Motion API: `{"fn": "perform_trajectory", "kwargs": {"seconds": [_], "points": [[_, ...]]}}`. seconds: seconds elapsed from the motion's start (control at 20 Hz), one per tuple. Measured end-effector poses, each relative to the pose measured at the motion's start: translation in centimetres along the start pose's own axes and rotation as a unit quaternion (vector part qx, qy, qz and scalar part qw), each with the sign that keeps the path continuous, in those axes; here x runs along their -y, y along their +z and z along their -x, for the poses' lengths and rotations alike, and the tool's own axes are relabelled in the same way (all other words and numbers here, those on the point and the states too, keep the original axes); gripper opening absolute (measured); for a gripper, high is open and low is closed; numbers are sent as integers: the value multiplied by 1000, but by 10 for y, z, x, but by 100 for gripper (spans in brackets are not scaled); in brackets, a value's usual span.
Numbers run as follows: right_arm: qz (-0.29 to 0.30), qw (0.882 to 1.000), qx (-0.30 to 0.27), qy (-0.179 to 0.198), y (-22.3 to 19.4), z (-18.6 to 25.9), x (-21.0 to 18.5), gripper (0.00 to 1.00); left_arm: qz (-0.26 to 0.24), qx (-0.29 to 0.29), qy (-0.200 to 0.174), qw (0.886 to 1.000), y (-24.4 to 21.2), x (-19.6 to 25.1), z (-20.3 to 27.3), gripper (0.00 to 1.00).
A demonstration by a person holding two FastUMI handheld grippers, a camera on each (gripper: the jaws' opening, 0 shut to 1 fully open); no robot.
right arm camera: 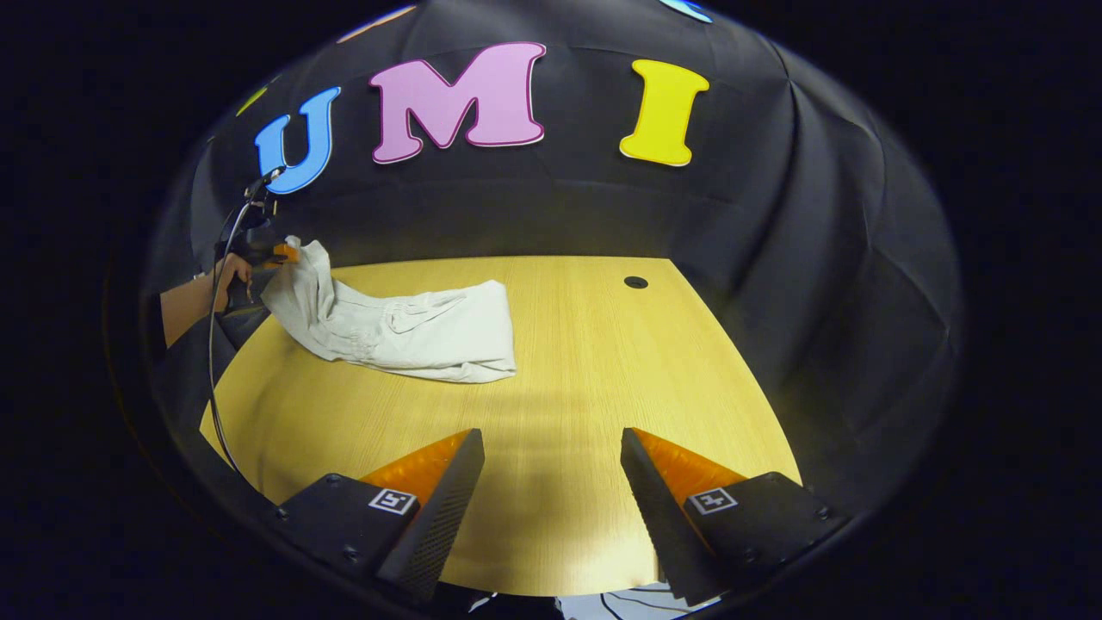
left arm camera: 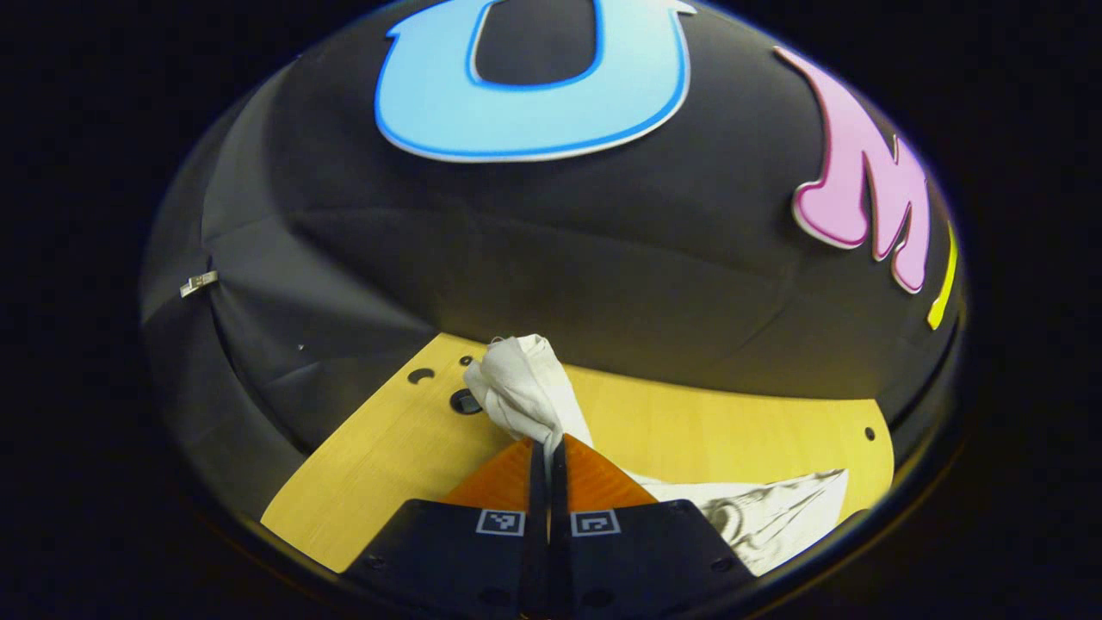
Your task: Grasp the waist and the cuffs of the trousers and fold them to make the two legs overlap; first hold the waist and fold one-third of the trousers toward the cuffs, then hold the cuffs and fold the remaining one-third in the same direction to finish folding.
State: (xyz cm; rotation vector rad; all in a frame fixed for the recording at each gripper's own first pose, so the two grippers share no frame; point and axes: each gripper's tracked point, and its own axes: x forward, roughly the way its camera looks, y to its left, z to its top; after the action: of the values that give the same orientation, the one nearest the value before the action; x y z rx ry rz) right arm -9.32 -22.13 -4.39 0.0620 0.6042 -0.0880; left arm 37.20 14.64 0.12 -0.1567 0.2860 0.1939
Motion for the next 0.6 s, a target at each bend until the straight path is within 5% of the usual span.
{"fn": "perform_trajectory", "kwargs": {"seconds": [0.2, 0.6], "points": [[-14, 1000, 9, 2, 0, -1, 7, 98, -15, 21, -35, 999, 23, 71, 32, 5], [-59, 998, 24, 10, 1, 4, 41, 98, -29, -5, -137, 990, -23, 245, 98, 5]]}}
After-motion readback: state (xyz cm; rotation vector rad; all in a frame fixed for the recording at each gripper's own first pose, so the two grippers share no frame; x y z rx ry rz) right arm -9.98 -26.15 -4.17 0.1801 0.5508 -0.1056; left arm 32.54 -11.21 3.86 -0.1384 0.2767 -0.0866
